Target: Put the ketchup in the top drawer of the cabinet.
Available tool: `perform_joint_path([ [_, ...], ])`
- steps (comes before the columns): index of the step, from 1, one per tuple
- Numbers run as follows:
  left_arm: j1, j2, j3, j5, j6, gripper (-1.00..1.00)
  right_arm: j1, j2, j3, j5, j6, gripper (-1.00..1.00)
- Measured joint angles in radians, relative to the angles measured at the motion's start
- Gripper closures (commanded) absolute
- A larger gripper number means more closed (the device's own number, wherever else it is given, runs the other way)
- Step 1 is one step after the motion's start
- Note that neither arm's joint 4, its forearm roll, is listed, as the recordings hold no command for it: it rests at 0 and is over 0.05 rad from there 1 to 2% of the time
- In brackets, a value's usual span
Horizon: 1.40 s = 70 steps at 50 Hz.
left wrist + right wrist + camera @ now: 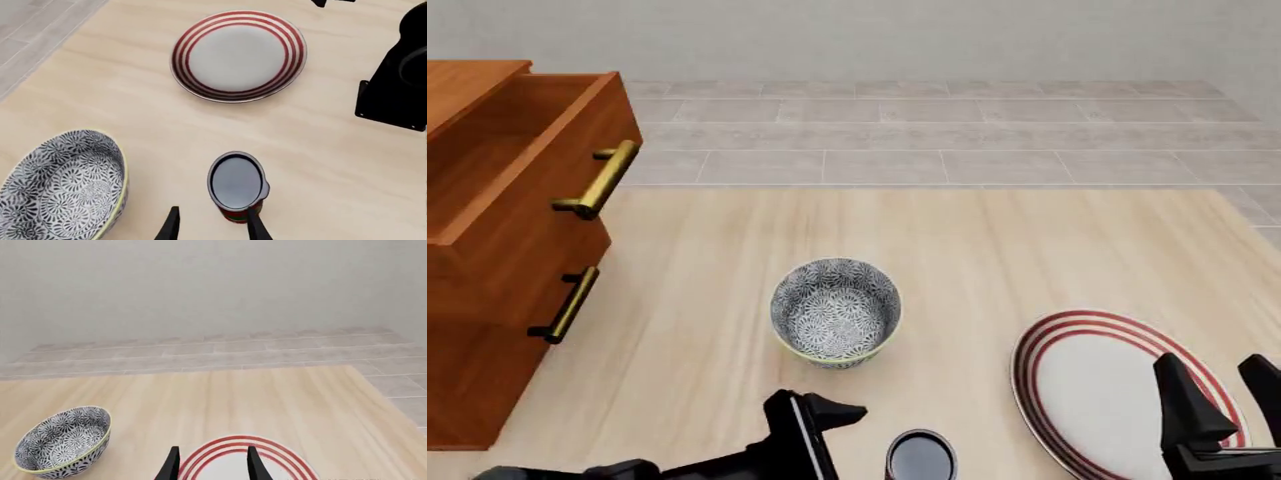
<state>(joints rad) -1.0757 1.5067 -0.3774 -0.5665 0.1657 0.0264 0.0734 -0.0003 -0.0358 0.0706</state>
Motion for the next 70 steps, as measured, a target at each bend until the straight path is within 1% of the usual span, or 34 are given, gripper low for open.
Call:
perform_joint_path([
  [13,-0.041,0.105,-0.042,-0.030,-0.003,-1.00,-0.002,0.005,0.000,0.000,0.012,-1.00],
  [27,-0.065,0.164,-0.059,-0.049,-0.012,-1.00,-0.005,0.009,0.000,0.001,0.015,-1.00],
  [49,-0.059,0.227,-0.071,-0.082,-0.014,-1.00,-0.004,0.011,0.000,0.002,0.013,-1.00],
  [70,-0.042,0.245,-0.088,-0.097,-0.006,-1.00,-0.002,0.012,0.000,0.004,0.010,-1.00],
])
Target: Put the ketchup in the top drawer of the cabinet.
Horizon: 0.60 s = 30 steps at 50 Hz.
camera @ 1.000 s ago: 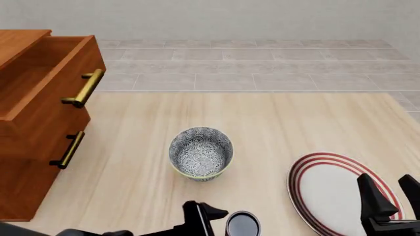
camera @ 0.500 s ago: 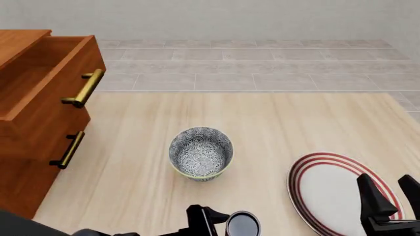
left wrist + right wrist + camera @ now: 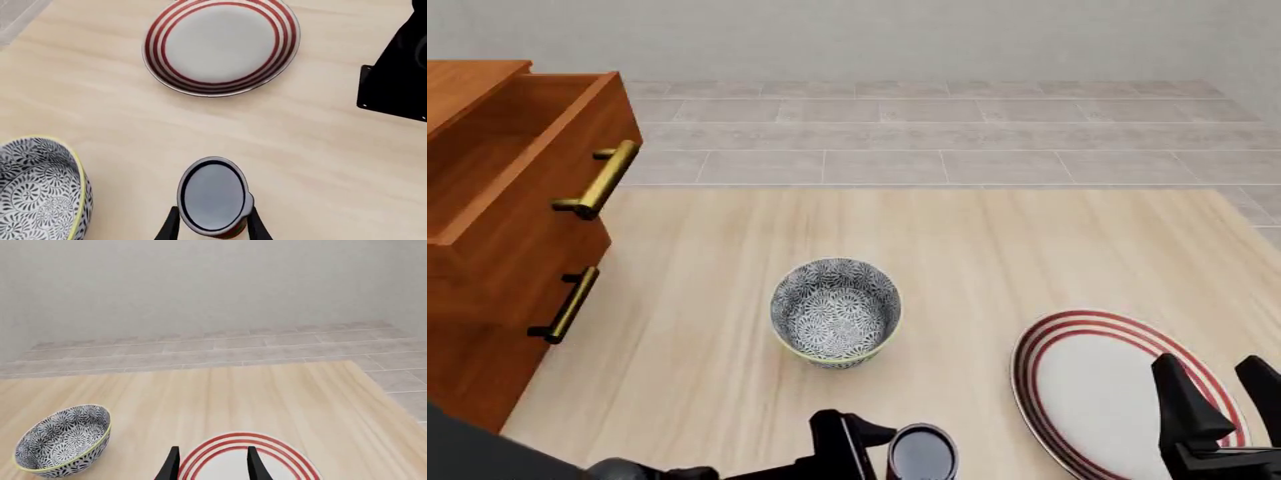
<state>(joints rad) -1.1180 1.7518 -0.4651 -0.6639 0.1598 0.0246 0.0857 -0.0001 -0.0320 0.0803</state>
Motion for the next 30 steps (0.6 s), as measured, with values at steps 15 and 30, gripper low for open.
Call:
perform_joint_path([
  [15,0.008,0.021,-0.033,0.005,0.013,-1.00,0.002,0.009,0.000,-0.006,-0.001,-1.00],
  [30,0.015,0.020,-0.045,0.008,0.001,1.00,0.001,0.013,0.000,-0.008,-0.001,-1.00],
])
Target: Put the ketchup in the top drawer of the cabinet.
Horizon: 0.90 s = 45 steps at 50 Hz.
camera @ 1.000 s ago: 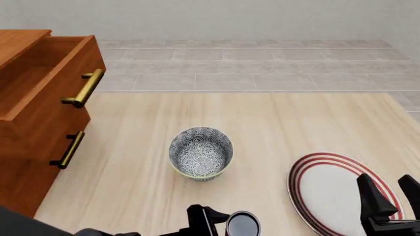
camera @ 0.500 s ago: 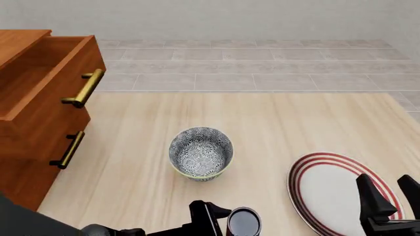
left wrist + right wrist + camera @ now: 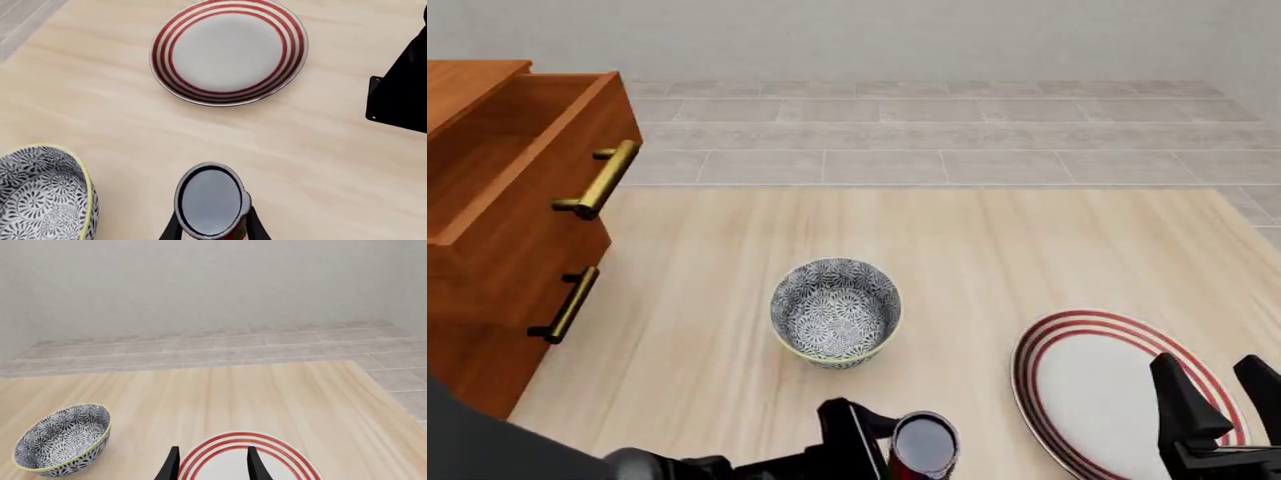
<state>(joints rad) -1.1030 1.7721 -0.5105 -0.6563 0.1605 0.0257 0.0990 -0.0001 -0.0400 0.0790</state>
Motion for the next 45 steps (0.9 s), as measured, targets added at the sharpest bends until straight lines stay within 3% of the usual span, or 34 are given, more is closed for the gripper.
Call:
perform_joint_path([
  [25,0.015,-0.186,0.053,0.054,0.010,1.00,-0.001,0.006,0.000,-0.004,0.001,-1.00],
  [45,0.076,-0.505,0.126,0.202,0.058,1.00,0.001,0.012,0.000,-0.005,0.003,-1.00],
])
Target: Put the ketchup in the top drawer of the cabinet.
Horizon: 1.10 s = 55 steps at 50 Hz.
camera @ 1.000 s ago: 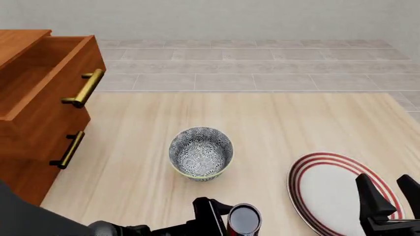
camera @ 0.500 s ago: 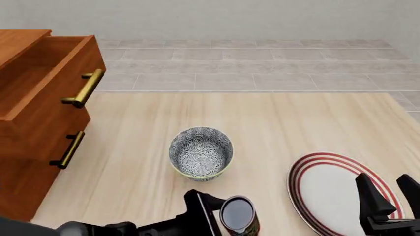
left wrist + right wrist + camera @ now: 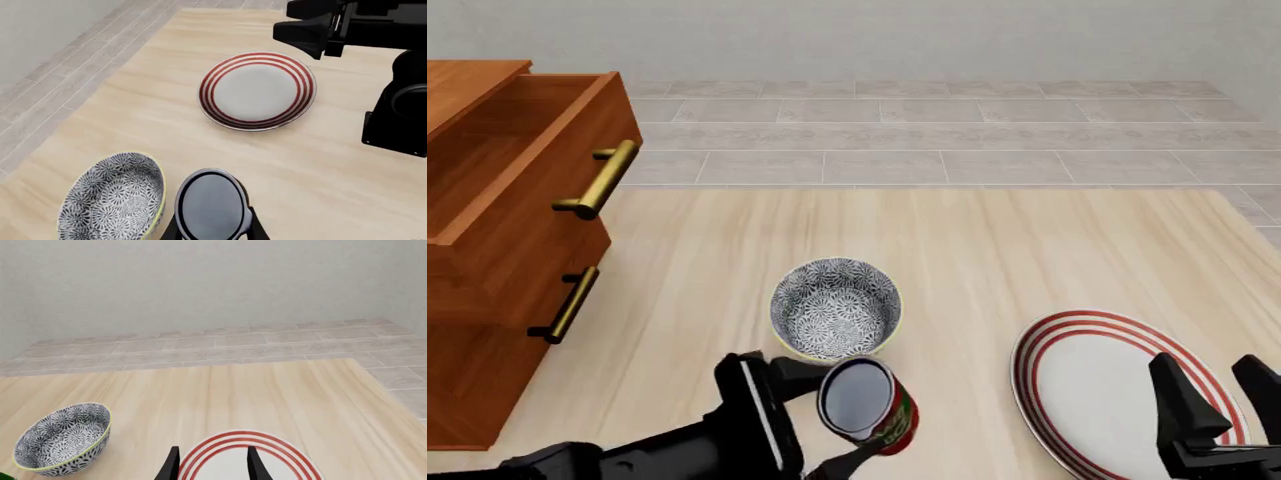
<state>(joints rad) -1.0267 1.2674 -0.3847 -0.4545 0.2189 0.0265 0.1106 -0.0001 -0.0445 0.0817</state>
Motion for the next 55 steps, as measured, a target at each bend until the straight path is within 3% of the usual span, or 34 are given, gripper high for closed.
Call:
perform_joint_path([
  [7,0.044,-0.119,0.020,0.083,0.021,1.00,-0.002,-0.002,0.000,0.004,0.000,-1.00],
  [29,0.229,-0.593,-0.039,0.588,0.060,1.00,0.000,0.009,0.000,-0.002,0.004,-1.00],
  [40,0.300,-0.706,-0.145,0.840,0.087,1.00,-0.004,0.002,0.000,0.007,0.005,-1.00],
  [55,0.442,-0.763,-0.390,1.180,0.138,1.00,-0.004,0.009,0.000,0.003,0.006,-1.00],
])
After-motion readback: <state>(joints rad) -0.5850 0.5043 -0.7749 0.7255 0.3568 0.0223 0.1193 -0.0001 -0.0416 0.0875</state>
